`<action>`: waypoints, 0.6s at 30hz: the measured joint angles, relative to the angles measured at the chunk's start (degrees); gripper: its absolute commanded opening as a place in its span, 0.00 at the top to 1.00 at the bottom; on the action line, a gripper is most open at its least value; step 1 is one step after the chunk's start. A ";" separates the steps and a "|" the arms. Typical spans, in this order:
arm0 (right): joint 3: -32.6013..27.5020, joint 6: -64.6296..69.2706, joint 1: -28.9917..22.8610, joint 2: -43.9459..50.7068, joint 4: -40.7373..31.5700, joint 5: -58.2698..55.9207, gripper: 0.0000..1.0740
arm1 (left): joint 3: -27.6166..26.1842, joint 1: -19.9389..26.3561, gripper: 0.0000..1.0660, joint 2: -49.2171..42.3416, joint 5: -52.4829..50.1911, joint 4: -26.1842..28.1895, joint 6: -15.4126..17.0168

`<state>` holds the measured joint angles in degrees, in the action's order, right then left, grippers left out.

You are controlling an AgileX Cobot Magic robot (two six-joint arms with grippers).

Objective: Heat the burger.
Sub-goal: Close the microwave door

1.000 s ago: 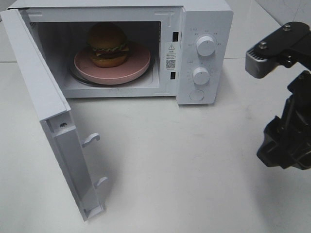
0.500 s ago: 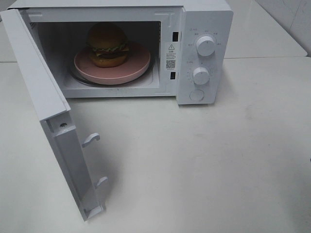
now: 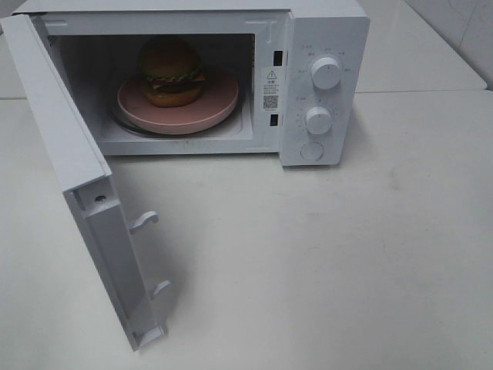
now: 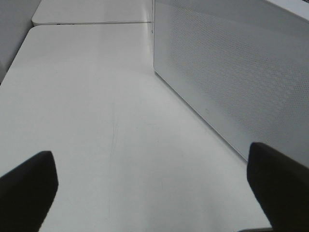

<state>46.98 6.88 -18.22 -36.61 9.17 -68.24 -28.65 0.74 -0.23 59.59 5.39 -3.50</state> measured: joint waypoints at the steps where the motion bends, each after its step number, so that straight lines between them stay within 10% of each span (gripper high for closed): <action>1: 0.00 0.00 0.00 0.00 0.00 0.00 0.27 | 0.00 0.00 0.06 0.00 0.00 0.00 0.00; 18: -15.24 -2.86 9.80 22.80 -2.01 2.92 0.23 | 0.00 0.00 0.06 0.00 0.00 0.00 0.00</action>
<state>31.74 4.01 -8.42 -13.81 7.16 -65.32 -28.65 0.74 -0.23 59.59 5.39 -3.50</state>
